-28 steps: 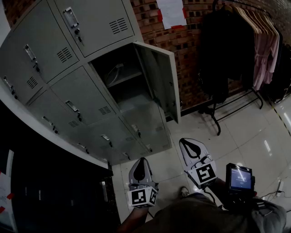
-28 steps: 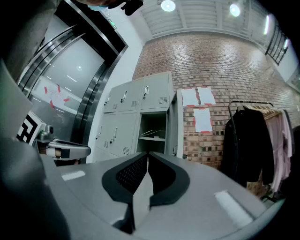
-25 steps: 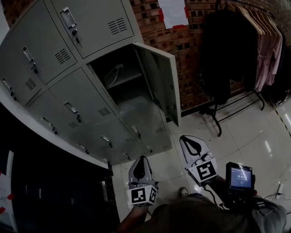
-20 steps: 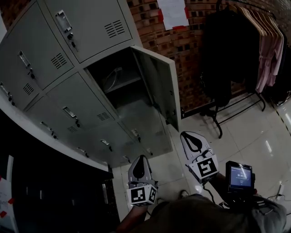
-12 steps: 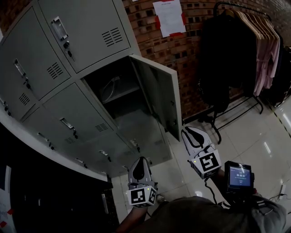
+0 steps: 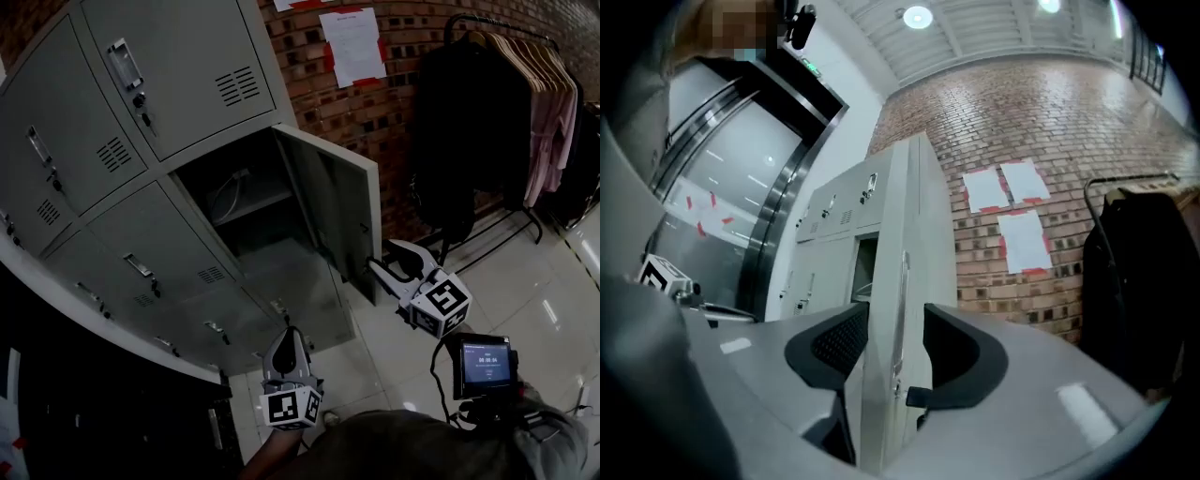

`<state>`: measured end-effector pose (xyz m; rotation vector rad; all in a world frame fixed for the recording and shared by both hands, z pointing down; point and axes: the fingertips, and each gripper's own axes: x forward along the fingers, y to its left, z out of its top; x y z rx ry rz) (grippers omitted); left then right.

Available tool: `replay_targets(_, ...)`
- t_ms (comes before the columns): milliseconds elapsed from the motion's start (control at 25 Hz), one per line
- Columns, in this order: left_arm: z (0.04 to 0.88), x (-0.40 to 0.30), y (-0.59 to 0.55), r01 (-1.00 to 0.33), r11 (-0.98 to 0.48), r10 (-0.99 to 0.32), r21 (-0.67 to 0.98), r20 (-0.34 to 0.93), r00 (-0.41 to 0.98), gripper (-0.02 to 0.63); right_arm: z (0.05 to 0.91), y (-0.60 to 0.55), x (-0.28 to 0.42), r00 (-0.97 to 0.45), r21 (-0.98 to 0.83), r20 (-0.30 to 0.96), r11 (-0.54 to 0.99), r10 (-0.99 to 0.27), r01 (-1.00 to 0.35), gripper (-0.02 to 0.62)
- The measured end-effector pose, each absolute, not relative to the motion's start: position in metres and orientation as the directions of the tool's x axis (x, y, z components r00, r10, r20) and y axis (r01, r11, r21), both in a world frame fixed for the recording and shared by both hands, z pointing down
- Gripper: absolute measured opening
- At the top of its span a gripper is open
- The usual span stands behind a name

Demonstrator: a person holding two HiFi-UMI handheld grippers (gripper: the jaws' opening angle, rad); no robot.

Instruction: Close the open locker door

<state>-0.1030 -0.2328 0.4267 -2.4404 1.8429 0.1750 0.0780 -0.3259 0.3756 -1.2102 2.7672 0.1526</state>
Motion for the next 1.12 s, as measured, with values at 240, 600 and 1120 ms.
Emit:
replay_targets(240,0.426,-0.106,-0.233,-0.971,-0.241,-0.962,0.000,-0.130,0.239,0.000,0.374,-0.326,0.073,-0.769,0.042,-0.170,0.775,-0.617,-0.631,0.143)
replay_targets(600,0.425,-0.106,-0.227,-0.978,-0.210,-0.969,-0.008,-0.131,0.209,0.000,0.372,-0.315,0.052,-0.835,0.083,-0.152,0.835,-0.528,-0.544,0.153)
replay_targets(1120,0.428,-0.152,-0.208,-0.993,-0.118,-0.985,0.001,-0.131,0.117,0.000,0.368,-0.293,-0.026,-0.919,0.129,-0.131,0.913,-0.372,-0.388,0.163)
